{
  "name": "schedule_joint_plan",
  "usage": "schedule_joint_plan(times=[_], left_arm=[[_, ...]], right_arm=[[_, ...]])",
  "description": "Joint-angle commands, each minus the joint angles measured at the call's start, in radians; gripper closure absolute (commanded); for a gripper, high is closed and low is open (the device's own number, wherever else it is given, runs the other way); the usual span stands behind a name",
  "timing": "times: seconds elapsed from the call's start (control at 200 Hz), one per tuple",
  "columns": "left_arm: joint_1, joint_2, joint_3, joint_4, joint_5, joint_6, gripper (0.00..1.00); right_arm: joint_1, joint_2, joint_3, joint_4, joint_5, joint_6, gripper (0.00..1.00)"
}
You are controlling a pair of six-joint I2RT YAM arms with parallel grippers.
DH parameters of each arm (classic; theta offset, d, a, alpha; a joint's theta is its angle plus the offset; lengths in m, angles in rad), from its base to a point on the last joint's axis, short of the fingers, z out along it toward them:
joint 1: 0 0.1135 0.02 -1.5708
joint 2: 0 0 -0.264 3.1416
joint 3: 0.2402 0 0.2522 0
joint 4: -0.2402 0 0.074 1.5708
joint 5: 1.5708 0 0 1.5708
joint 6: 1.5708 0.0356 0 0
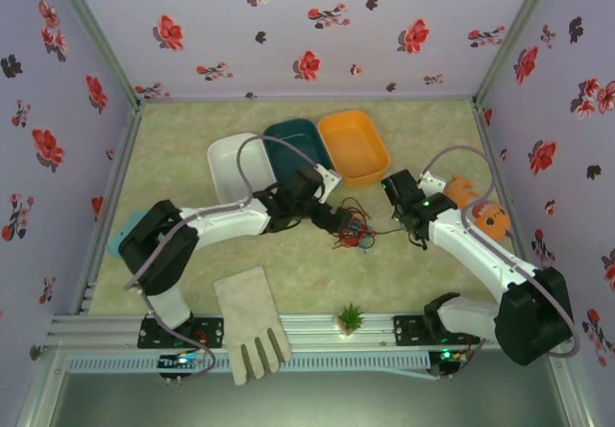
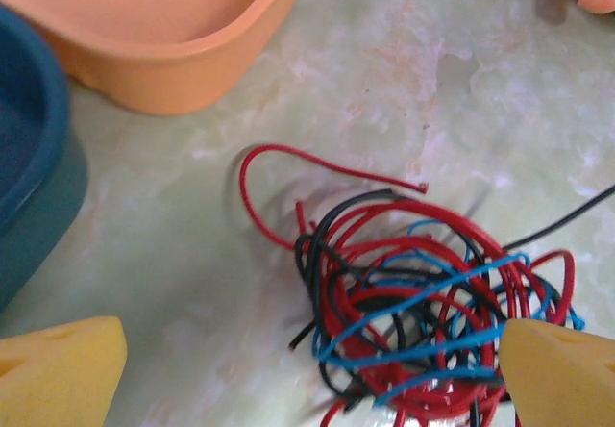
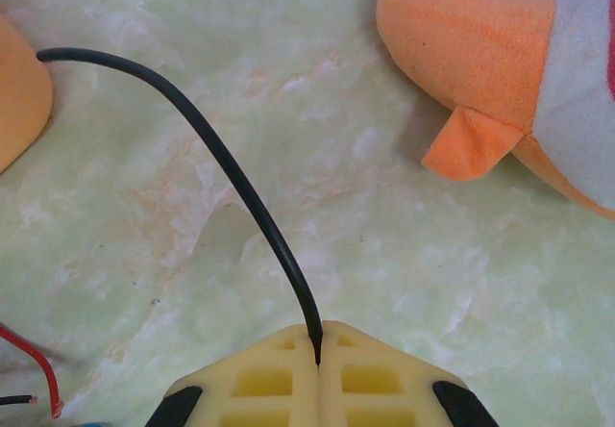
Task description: Untangle the cables
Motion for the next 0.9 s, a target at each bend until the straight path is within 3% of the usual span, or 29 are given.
schedule_joint_plan(times=[0.0, 0.3, 0.4, 0.895], left_arm=[[-0.026, 0.073, 0.061, -0.048, 0.018, 0.043, 0.00], [-0.033, 0.162, 0.133, -0.088, 0.024, 0.074, 0.00], [-0.033, 0.178, 0.132, -0.094, 0.031, 0.079, 0.05], [-0.031, 0.163, 0.048, -0.125, 0.031, 0.104, 0.65]], right_arm=[[0.003, -0.018, 0.030, 0.011, 0.004, -0.021, 1.00], [0.004, -0.032, 0.069, 0.017, -0.011, -0.060, 1.00], [0.007, -0.045, 0.070, 0.044, -0.037, -0.084, 1.00], [0.041, -0.171, 0.187, 0.120, -0.149, -0.236, 1.00]])
